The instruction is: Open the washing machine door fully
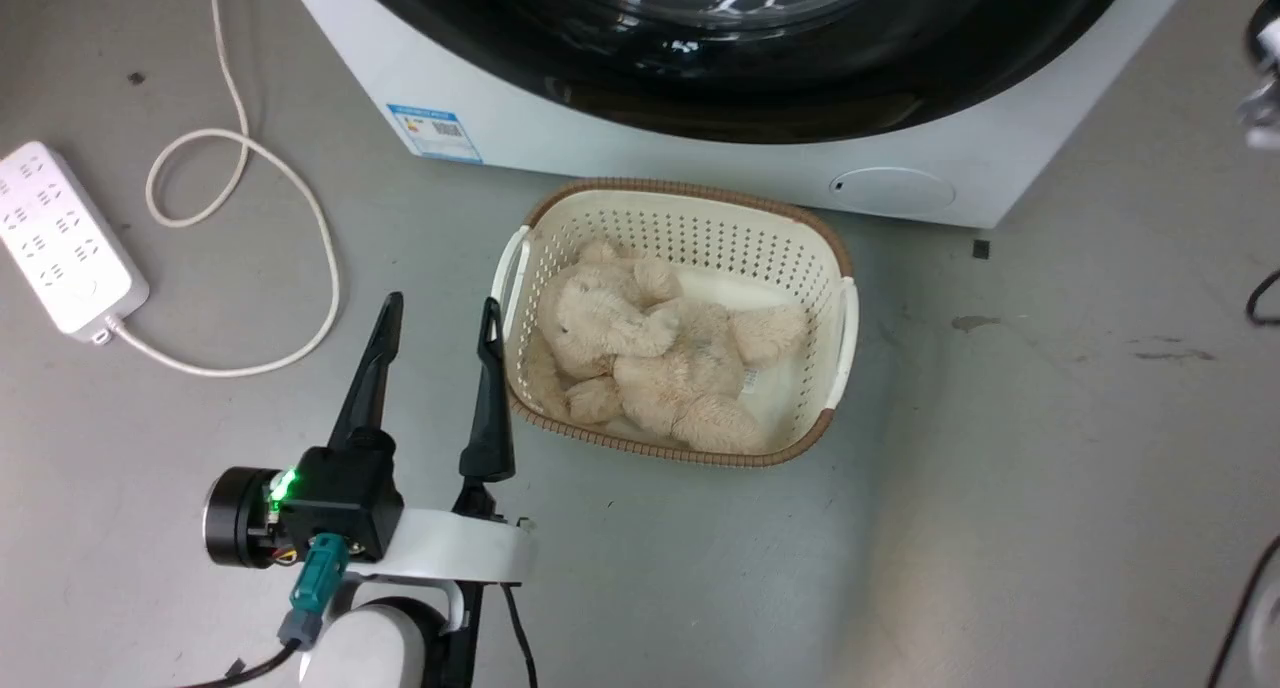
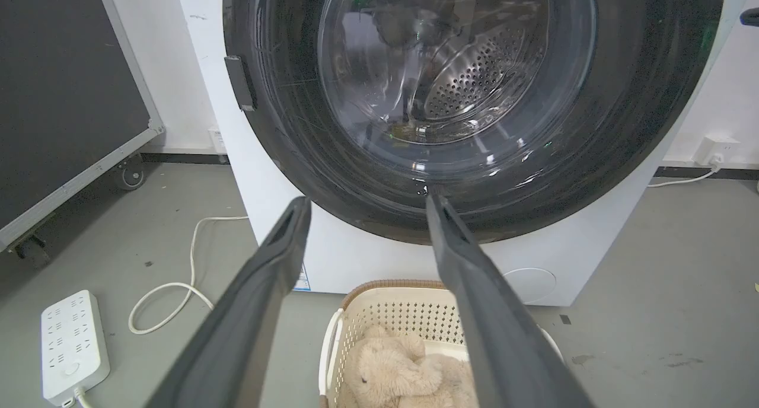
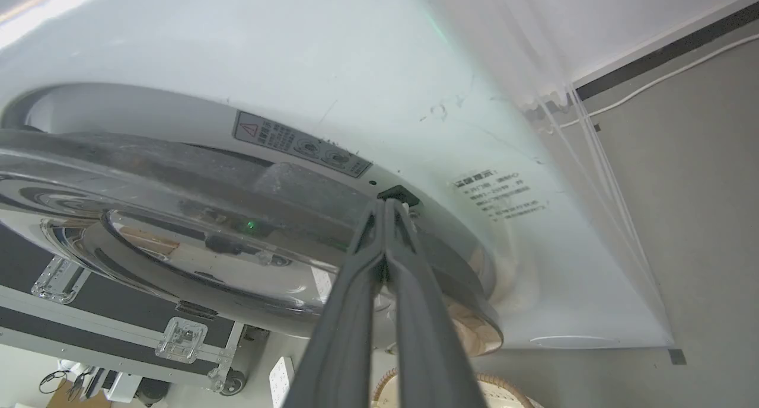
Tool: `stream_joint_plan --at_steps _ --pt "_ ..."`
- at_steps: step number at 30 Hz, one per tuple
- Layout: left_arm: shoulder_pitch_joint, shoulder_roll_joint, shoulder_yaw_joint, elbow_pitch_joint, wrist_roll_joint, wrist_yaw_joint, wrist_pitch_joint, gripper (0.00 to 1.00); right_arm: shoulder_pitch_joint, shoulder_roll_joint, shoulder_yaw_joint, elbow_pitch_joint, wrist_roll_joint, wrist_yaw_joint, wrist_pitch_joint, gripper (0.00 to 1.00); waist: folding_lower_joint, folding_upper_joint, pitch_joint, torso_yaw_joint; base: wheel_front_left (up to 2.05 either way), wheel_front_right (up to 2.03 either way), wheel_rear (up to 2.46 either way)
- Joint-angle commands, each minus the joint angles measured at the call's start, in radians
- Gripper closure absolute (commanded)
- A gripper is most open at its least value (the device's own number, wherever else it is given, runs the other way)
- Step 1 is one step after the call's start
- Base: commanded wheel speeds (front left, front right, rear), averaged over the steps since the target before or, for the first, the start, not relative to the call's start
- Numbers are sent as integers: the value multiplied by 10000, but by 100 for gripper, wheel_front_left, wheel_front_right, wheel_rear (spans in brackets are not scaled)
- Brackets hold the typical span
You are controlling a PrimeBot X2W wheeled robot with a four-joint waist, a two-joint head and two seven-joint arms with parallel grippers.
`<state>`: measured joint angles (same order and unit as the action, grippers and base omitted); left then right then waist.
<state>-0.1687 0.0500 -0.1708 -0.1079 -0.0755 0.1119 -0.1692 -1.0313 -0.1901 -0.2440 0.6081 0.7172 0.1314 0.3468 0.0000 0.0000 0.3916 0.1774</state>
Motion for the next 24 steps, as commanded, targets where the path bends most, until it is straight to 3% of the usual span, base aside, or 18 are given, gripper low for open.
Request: stream_joint_plan --at_steps 1,16,24 --pt "-207 2 -110 -105 -91 94 -107 0 -647 -154 -179 411 322 -2 237 100 0 0 118 98 0 0 0" --pt "-496 2 -429 -295 -238 349 -420 0 -3171 -538 -520 3043 1170 -4 2237 100 0 0 847 423 0 0 0" --pt "-604 2 -506 -304 -330 468 -588 0 -3399 -651 -610 3912 1753 -5 3386 100 0 0 739 465 0 0 0"
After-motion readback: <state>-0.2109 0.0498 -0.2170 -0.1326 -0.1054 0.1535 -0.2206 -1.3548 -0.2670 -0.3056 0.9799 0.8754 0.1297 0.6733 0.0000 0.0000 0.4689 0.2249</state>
